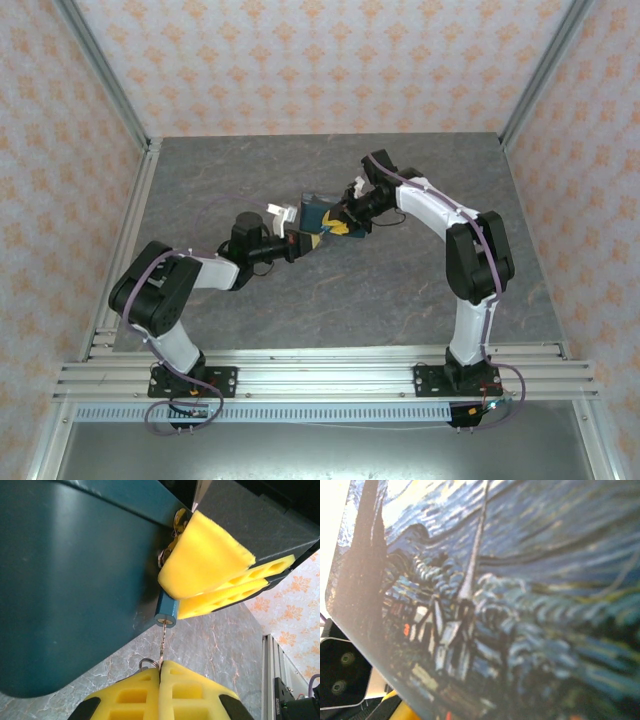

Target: Unlock the padlock with the key

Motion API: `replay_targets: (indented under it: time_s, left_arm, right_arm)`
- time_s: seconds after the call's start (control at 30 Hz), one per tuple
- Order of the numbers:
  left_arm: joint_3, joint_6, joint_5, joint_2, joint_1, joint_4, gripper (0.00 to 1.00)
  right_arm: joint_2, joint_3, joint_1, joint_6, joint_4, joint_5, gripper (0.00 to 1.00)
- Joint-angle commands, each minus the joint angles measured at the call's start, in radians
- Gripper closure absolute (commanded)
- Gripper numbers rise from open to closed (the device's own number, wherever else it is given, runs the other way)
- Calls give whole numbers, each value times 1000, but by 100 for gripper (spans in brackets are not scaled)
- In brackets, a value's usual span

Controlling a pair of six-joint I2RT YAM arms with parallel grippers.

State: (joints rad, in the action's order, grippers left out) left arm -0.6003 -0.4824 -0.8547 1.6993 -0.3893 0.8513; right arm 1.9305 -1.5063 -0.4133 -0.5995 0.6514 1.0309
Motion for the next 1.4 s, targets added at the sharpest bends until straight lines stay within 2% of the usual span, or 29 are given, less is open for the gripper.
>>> replay_targets:
  time_s: [0.0, 0.97, 1.1, 1.37]
  left_arm:
    - [-24, -32, 29, 26, -13, 88, 100]
    - [-32, -46, 66, 6, -13, 43, 100]
    - [-51, -47, 62, 10, -14, 38, 100]
    - [-67, -130, 66, 32, -29, 98, 100]
  right_arm:
    - [-47, 18, -5, -17, -21, 52, 100]
    - [-34, -23, -5, 86, 113, 6, 100]
    - [-38, -10, -5, 73, 98, 0, 100]
    - [-36, 17, -24, 37, 47, -6, 100]
